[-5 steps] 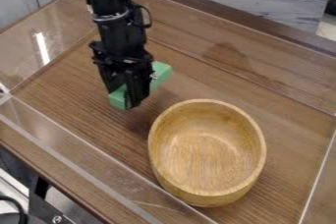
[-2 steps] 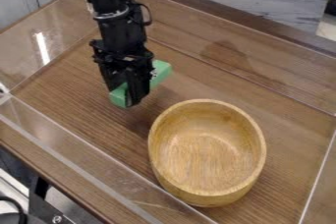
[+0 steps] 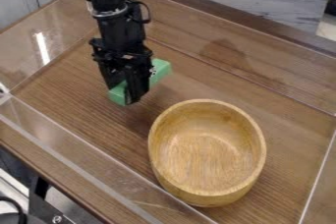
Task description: Remove the green block from inside the brown bowl and put it on the table
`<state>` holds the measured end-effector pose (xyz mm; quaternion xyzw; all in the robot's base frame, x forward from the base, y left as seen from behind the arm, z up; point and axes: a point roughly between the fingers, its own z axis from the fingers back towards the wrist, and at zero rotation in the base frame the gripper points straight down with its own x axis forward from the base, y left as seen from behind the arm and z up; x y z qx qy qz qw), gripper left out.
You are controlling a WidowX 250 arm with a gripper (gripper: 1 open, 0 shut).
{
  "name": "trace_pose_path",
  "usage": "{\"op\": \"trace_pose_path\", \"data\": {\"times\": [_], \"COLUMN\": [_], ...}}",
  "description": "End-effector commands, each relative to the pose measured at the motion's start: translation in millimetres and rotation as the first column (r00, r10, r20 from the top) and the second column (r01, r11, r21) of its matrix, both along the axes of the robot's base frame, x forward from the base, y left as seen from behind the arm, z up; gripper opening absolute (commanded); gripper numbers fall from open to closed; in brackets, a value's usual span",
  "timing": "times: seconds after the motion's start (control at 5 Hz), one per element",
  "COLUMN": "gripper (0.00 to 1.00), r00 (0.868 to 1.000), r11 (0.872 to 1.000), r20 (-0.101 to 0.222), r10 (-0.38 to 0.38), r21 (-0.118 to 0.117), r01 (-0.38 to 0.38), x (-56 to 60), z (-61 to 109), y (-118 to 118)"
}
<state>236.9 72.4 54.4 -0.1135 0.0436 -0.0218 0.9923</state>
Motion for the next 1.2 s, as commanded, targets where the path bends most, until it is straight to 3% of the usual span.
{"op": "trace_pose_path", "data": {"times": [0.0, 1.0], "gripper": [0.00, 0.00], "r00": [0.999, 0.999], "r11": [1.000, 1.000], "r20": [0.052, 0.037], "r10": [0.016, 0.029], "r21": [0.017, 0.001], "r01": [-0.016, -0.029], "x": [11.6, 15.7], "z": [12.4, 12.9], "y": [8.4, 12.4]}}
